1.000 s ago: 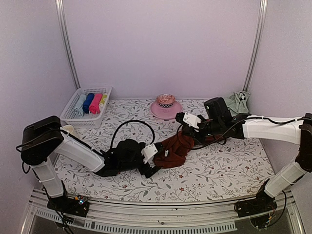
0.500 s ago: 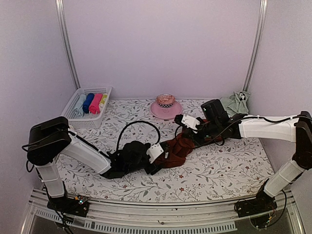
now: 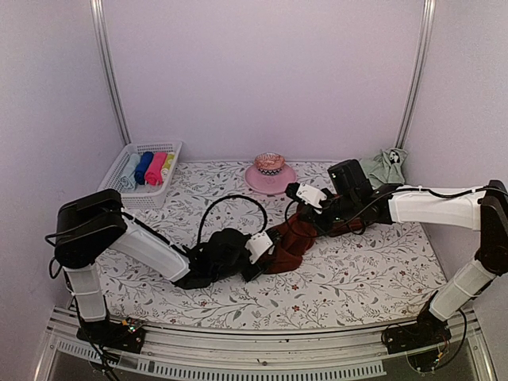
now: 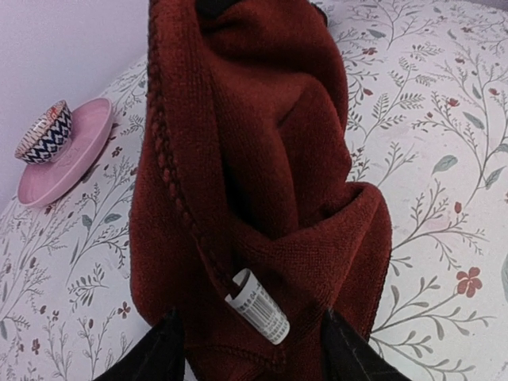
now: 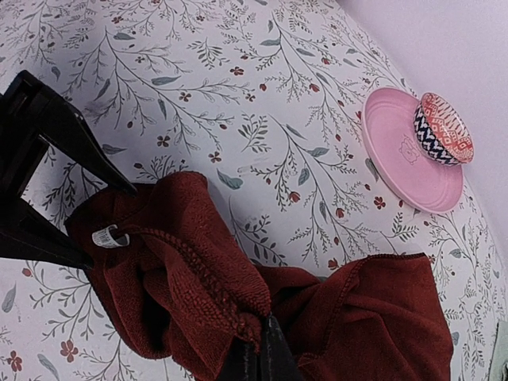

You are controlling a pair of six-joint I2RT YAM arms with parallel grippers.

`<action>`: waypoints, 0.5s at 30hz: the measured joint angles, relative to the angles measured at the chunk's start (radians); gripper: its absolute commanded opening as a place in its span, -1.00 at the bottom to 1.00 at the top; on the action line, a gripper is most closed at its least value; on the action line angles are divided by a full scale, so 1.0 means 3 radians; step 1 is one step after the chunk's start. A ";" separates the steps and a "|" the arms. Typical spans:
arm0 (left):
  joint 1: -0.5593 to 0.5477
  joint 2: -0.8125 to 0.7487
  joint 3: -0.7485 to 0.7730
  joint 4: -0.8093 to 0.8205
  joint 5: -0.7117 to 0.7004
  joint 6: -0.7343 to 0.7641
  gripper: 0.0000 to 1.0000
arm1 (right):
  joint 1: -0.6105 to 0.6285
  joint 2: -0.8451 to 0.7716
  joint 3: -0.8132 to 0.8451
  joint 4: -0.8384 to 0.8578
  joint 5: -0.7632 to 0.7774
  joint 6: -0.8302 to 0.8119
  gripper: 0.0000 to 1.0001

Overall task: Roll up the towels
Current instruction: Pass from the right arm to the left

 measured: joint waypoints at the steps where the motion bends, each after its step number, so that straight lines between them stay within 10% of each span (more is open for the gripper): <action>1: 0.0000 0.0011 0.0010 -0.0013 -0.0005 -0.0003 0.10 | -0.0001 0.0001 0.0000 0.0000 0.0005 0.0004 -0.95; 15: 0.0001 0.0075 0.0092 -0.0197 -0.0058 -0.0111 -0.22 | -0.0014 0.0015 0.0000 0.0000 0.0017 0.0010 -0.95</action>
